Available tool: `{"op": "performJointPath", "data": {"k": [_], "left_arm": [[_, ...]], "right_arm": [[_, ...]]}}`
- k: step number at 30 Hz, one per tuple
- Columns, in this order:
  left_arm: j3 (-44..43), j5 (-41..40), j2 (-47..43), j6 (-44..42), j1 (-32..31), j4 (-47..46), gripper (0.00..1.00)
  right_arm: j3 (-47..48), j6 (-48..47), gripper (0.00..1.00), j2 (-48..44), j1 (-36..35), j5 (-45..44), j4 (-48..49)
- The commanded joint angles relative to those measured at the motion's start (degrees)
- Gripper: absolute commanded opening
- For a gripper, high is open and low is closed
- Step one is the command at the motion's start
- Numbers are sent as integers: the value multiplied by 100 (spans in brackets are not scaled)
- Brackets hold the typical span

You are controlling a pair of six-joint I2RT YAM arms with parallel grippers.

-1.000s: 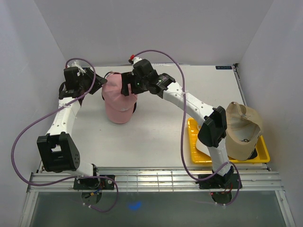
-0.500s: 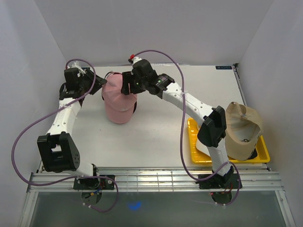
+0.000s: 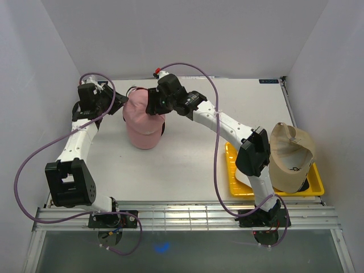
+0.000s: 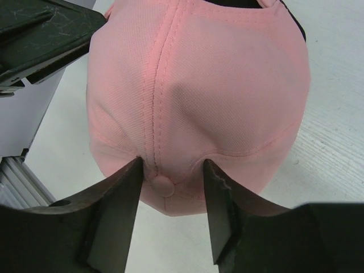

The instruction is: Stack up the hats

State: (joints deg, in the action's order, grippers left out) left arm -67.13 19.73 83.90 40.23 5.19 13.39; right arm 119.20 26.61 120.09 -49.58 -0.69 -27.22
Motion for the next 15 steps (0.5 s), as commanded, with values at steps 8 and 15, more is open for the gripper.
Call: {"op": "performJointPath", "data": {"k": [8, 15], "left_arm": [[122, 66, -40, -120, -9, 331, 51], [34, 23, 4, -121, -9, 410, 51]], "right_arm": [[218, 2, 20, 49, -34, -81, 33], [622, -59, 13, -47, -34, -107, -169]]}}
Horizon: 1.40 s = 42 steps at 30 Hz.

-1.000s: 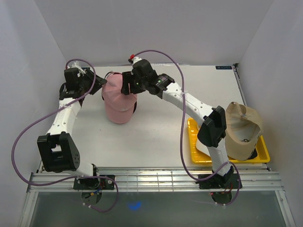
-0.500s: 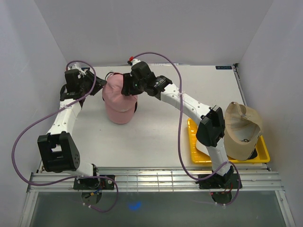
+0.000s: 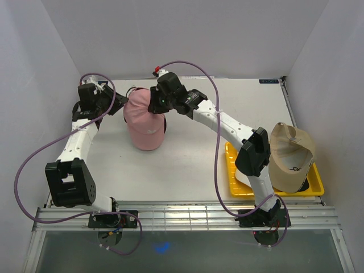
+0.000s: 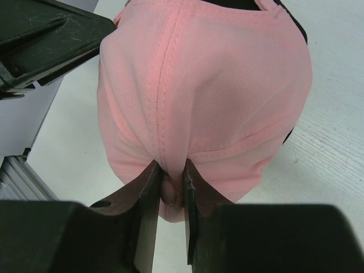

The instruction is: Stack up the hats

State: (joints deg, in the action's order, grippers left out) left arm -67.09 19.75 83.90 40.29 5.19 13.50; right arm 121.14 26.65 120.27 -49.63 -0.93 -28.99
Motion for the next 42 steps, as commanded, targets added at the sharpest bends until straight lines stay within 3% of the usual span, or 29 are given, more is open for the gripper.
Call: {"op": "performJointPath", "data": {"k": [1, 8, 13, 17, 42], "left_arm": [[29, 20, 4, -127, -9, 408, 51], [-14, 3, -5, -83, -9, 461, 52], [-181, -41, -119, -92, -1, 549, 64], [-383, -234, -189, -13, 26, 881, 68], [55, 152, -479, 558, 360, 1050, 70]], "right_arm": [[454, -73, 13, -117, -30, -100, -1], [542, -125, 13, -311, -30, -118, 8], [551, -117, 13, -399, -30, -144, 8], [577, -117, 13, -478, -30, -162, 52], [419, -178, 10, -961, -30, -241, 465]]}}
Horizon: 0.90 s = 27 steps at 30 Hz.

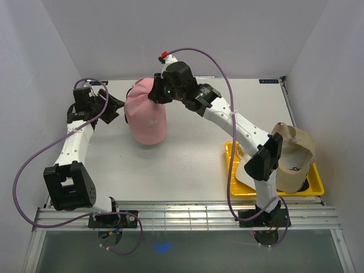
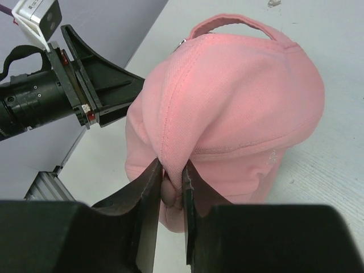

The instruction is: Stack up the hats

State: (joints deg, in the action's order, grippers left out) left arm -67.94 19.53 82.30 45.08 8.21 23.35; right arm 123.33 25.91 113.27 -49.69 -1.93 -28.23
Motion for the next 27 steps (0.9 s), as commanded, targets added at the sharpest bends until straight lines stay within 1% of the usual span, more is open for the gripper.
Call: {"op": "performJointPath", "data": {"k": [1, 11, 15, 18, 22, 23, 25, 26, 27], "left_arm": [[237, 191, -355, 89, 84, 38, 70], [721, 613, -496, 282, 172, -393, 67], [835, 719, -461, 370, 164, -621, 64], [765, 763, -321, 396, 172, -709, 58], [581, 763, -110, 396, 172, -718, 46], [537, 754, -57, 396, 164, -718, 40], [344, 754, 101, 388, 164, -675, 33], [291, 754, 145, 379, 164, -666, 26], [238, 754, 181, 370, 164, -657, 23]], "right_arm": [[209, -139, 10, -253, -14, -149, 388], [288, -297, 10, -429, -14, -307, 292], [236, -341, 10, -543, -14, -334, 274], [235, -359, 10, -587, -14, -299, 265], [297, -376, 10, -631, -14, -220, 195], [306, -368, 10, -657, -14, -185, 169], [288, -385, 10, -684, -14, -158, 125], [236, -402, 10, -736, -14, -149, 116], [192, -403, 10, -771, -14, -149, 116]]}}
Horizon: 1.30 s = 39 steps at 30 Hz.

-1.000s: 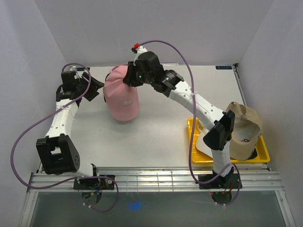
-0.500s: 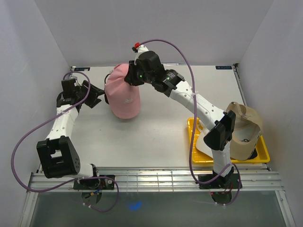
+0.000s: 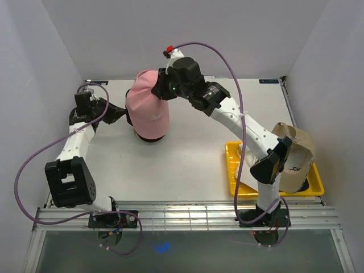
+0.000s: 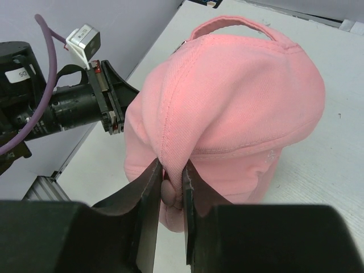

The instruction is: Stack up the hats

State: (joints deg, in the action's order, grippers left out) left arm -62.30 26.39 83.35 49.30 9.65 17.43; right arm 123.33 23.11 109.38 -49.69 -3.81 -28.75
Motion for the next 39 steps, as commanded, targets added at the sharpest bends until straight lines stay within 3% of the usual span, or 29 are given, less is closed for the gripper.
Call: {"op": "performJointPath", "data": {"k": [1, 9, 23, 26, 27, 30, 39], "left_arm": [[-370, 59, 128, -52, 19, -56, 21], [-827, 94, 445, -61, 11, -3, 3], [-1434, 139, 789, -210, 11, 322, 3], [-1259, -125, 456, -289, 19, 340, 31], [-1214, -169, 376, -307, 28, 366, 48], [-820, -108, 51, -272, 19, 200, 63], [805, 533, -767, 36, 28, -898, 78]], "right_arm": [[148, -132, 10, -409, -14, 39, 168], [77, -263, 9, -637, -14, 91, 63], [77, -474, 10, -778, -14, 74, -157], [95, -553, 9, -822, -14, 39, -183], [112, -571, 10, -822, -14, 30, -192], [113, -615, 9, -857, -14, 12, -210], [104, -747, 9, -936, -14, -14, -315]]}}
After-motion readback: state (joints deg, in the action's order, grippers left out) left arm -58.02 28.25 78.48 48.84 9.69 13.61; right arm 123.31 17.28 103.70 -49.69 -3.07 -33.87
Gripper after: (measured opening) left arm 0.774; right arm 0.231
